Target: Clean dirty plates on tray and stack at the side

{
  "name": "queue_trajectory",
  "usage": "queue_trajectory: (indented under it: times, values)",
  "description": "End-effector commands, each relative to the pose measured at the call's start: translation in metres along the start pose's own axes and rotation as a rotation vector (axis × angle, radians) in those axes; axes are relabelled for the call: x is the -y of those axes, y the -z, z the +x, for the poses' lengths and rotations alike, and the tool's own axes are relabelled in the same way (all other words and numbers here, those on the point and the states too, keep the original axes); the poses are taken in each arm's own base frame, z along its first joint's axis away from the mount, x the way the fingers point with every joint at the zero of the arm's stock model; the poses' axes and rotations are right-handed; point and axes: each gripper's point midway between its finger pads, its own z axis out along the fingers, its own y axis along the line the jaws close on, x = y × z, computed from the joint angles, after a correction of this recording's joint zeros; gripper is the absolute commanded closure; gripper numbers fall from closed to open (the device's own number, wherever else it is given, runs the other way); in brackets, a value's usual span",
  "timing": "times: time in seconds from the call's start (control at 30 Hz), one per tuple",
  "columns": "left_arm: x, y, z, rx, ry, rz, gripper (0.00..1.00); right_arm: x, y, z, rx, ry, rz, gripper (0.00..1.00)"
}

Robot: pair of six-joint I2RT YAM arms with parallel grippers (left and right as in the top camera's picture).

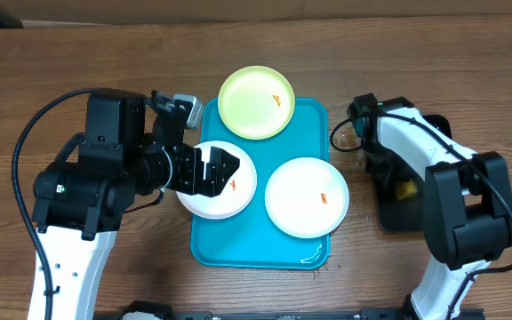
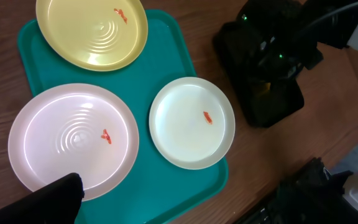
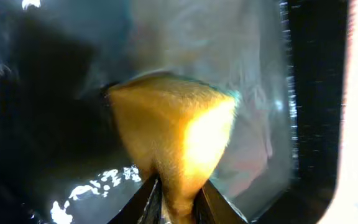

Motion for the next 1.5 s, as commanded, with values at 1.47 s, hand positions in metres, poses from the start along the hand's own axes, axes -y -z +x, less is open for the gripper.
queue_trajectory:
  times: [1.47]
  values:
    - [0.003, 0.006, -0.006, 0.028, -0.042, -0.009, 0.00, -0.026, 0.000, 0.010, -0.178, -0.086, -0.756, 0.65]
